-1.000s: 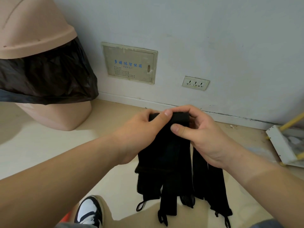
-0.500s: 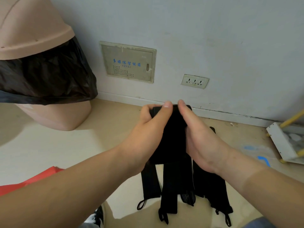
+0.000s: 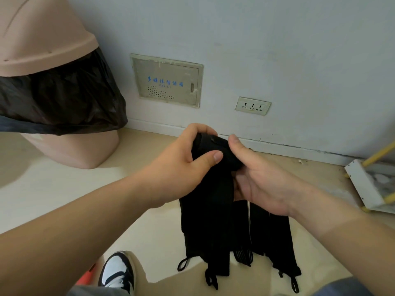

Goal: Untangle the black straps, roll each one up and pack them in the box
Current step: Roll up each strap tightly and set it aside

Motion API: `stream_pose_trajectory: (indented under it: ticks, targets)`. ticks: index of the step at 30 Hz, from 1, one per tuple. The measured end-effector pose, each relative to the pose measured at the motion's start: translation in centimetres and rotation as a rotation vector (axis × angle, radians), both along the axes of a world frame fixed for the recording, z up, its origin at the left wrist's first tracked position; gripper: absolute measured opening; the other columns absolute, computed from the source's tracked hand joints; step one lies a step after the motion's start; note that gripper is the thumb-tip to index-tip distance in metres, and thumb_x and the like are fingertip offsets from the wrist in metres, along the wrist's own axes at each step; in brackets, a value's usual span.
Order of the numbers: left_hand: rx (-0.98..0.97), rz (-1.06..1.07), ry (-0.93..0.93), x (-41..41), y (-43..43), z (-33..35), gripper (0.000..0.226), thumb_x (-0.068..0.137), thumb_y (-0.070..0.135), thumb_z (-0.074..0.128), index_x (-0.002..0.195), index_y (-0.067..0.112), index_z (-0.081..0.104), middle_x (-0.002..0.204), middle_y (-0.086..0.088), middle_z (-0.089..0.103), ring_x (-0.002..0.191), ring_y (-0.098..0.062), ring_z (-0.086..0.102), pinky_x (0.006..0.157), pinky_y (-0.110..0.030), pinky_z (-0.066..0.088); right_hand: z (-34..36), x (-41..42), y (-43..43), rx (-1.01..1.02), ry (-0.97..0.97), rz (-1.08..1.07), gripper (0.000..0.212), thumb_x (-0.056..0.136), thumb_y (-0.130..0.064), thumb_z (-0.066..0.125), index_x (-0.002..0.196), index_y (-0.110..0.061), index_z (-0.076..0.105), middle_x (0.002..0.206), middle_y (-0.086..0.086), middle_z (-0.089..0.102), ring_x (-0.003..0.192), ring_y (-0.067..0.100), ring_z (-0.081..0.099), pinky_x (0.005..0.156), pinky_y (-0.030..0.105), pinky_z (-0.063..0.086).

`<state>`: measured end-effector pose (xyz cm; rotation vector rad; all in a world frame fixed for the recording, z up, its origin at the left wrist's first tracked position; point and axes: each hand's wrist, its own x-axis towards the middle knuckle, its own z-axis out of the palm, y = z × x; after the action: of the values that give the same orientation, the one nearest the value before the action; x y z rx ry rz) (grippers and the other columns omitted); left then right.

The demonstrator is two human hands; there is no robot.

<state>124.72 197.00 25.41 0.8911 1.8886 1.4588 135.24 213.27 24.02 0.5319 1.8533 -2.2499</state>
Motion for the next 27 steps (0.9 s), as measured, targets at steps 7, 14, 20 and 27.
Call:
stream_pose_trajectory:
  ticks: [7,14,20,27]
  targets:
    - [-0.184,0.036,-0.212,-0.1,0.4,-0.6,0.031,0.100,0.056,0.061,0.127,0.039,0.058,0.118,0.003,0.073,0.109,-0.016,0.073,0.095,-0.041,0.062,-0.8,0.1,-0.6,0.385,0.087,-0.180,0.032,0.107,-0.046,0.054,0.117,-0.020,0.071,0.095,0.004,0.080,0.084,0.024,0.078,0.065,0.041,0.062]
    - [-0.138,-0.037,-0.672,-0.6,0.7,-0.7,0.059,0.105,0.068,0.039,0.130,0.028,0.074,0.125,-0.002,0.078,0.118,-0.023,0.074,0.109,-0.047,0.052,-1.5,0.4,-0.8,0.533,0.288,-0.197,0.028,0.100,-0.014,0.072,0.117,-0.034,0.063,0.106,-0.008,0.074,0.099,0.010,0.073,0.079,0.021,0.058]
    - [-0.073,-0.056,-0.660,-0.4,0.7,-0.4,0.055,0.104,0.063,0.046,0.136,0.024,0.069,0.127,-0.005,0.077,0.118,-0.026,0.074,0.107,-0.048,0.055,-0.8,0.3,-0.2,0.604,0.341,-0.204,0.051,0.090,-0.002,0.081,0.114,-0.045,0.066,0.112,-0.007,0.070,0.106,0.014,0.070,0.084,0.032,0.062]
    - [0.047,0.104,-0.520,0.3,1.1,-0.6,0.044,0.101,0.047,0.065,0.135,0.018,0.063,0.121,-0.005,0.078,0.109,-0.023,0.077,0.091,-0.039,0.062,-0.2,-0.5,-0.7,0.107,0.129,-0.251,0.047,0.099,-0.056,0.062,0.137,-0.028,0.067,0.131,-0.002,0.075,0.122,0.017,0.071,0.103,0.041,0.054]
